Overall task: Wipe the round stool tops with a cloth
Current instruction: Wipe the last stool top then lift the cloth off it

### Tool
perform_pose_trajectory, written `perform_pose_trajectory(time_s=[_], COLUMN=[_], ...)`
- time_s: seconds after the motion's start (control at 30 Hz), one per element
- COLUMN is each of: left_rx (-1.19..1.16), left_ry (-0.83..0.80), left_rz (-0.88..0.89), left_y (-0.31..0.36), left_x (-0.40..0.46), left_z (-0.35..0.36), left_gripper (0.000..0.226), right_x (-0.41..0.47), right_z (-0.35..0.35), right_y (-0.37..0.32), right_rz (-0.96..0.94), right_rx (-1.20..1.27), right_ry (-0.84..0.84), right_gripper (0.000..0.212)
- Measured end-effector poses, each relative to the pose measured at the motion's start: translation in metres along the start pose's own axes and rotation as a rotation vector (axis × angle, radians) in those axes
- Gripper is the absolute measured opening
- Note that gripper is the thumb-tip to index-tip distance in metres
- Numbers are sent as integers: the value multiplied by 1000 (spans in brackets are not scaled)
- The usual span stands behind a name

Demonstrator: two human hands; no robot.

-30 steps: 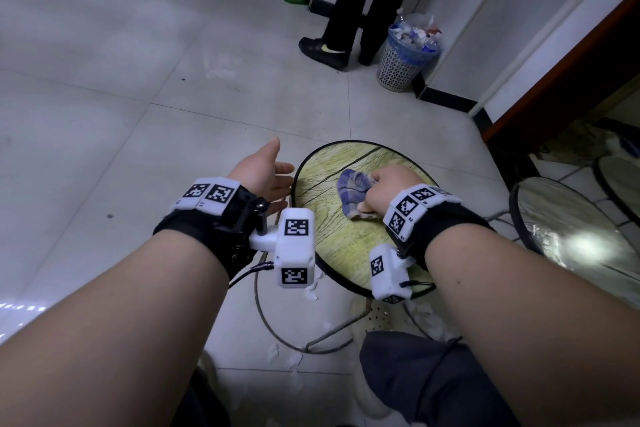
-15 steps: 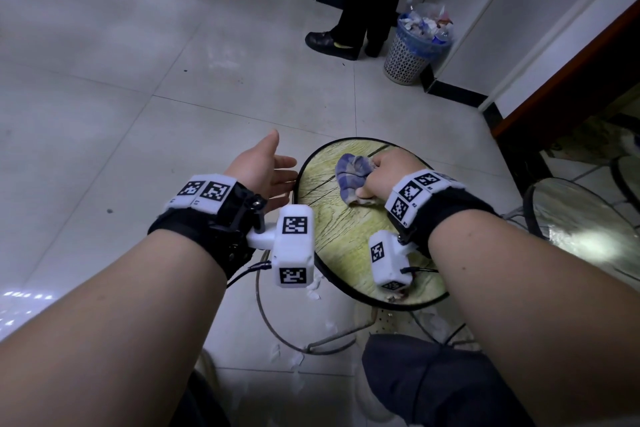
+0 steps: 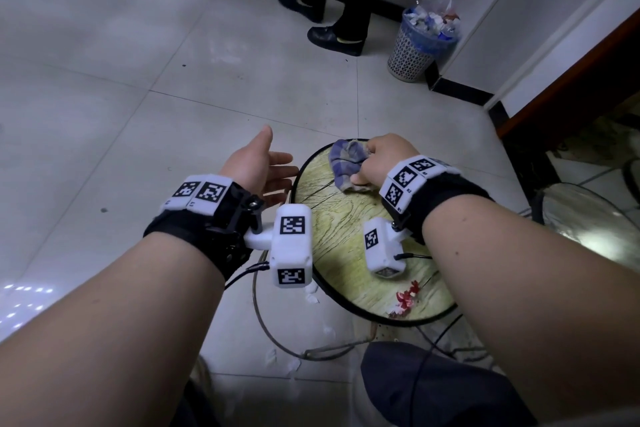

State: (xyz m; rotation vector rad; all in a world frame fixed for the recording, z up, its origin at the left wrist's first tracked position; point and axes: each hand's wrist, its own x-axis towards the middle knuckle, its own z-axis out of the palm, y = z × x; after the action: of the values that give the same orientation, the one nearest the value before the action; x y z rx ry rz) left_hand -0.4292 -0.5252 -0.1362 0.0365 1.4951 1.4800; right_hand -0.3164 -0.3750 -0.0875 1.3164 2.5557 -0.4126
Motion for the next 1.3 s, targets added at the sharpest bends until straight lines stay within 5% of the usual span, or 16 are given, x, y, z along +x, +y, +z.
perform_pose_trajectory(time_s=[0.23, 0.87, 1.0, 1.3], left_rx=[-54, -125, -132, -133], left_ry=[-4, -15, -19, -17], left_rz=[-13, -37, -35, -34], left_y=[2, 3, 6, 6], left_x=[2, 6, 5, 9], left_z=[4, 8, 8, 10], left_gripper=[62, 60, 61, 61], right_x=[16, 38, 40, 44], right_z=[-3, -11, -14, -17], right_y=[-1, -6, -8, 1], right_rz=[-1, -47, -43, -30], right_rx=[-32, -12, -27, -80], right_ry=[3, 17, 12, 5], right_gripper=[30, 19, 38, 17])
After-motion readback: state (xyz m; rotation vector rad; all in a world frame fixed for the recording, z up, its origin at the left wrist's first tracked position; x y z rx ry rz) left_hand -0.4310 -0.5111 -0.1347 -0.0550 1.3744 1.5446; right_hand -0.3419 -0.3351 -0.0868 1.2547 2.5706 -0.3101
